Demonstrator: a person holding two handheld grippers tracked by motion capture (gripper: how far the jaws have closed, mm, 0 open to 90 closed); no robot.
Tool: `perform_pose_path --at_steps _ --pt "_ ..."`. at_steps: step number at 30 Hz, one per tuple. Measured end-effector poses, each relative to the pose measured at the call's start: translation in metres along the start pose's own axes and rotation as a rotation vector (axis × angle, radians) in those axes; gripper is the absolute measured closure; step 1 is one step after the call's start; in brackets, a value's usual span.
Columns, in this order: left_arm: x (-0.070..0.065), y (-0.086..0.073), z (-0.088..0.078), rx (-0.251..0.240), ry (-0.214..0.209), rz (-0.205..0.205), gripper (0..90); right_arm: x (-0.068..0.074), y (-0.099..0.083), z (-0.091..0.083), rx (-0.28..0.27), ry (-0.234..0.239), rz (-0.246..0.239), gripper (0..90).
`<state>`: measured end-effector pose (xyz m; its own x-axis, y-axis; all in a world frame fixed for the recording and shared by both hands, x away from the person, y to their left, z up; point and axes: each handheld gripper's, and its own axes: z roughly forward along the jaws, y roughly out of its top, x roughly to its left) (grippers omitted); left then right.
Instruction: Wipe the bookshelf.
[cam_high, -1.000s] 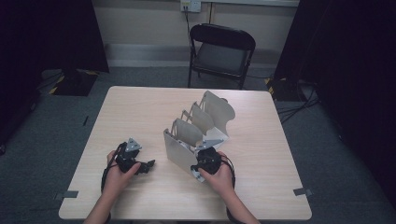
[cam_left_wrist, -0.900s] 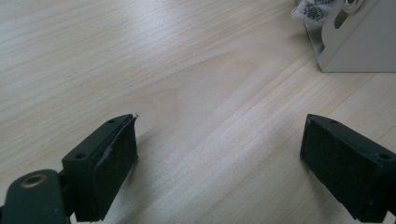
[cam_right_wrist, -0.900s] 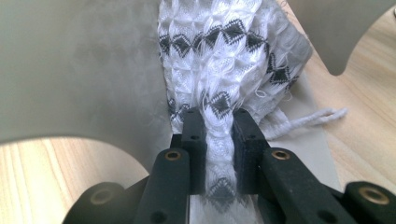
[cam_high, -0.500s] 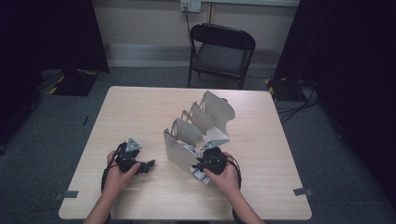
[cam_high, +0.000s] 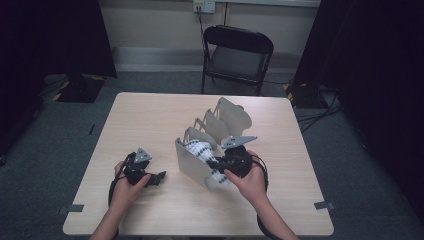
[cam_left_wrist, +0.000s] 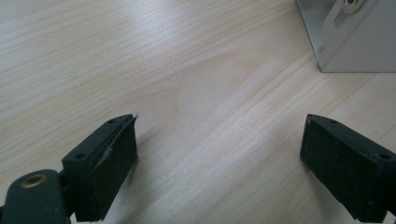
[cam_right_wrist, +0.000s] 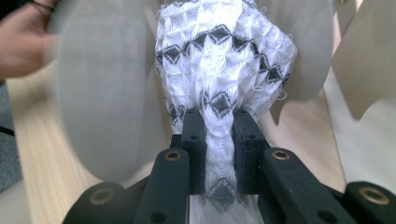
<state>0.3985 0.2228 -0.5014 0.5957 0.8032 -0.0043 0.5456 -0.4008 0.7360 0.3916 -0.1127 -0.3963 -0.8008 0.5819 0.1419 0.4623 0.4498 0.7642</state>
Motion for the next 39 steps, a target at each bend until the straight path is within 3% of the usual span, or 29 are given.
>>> perform_pose_path --at_steps 12,22,27,39 --pt "0.0 0.0 0.0 0.0 0.0 0.0 11.0 0.004 0.036 -0.026 -0.026 -0.011 -0.033 77.9" --pt "0.0 0.0 0.0 -0.003 0.0 -0.005 11.0 0.014 0.057 -0.031 -0.063 0.022 -0.047 77.9" --pt "0.0 0.0 0.0 0.001 -0.001 0.001 10.9 0.02 0.051 -0.021 -0.034 0.028 -0.059 77.9" --pt "0.0 0.0 0.0 0.002 -0.001 0.002 11.0 0.008 0.009 0.007 -0.007 0.057 0.045 77.9"
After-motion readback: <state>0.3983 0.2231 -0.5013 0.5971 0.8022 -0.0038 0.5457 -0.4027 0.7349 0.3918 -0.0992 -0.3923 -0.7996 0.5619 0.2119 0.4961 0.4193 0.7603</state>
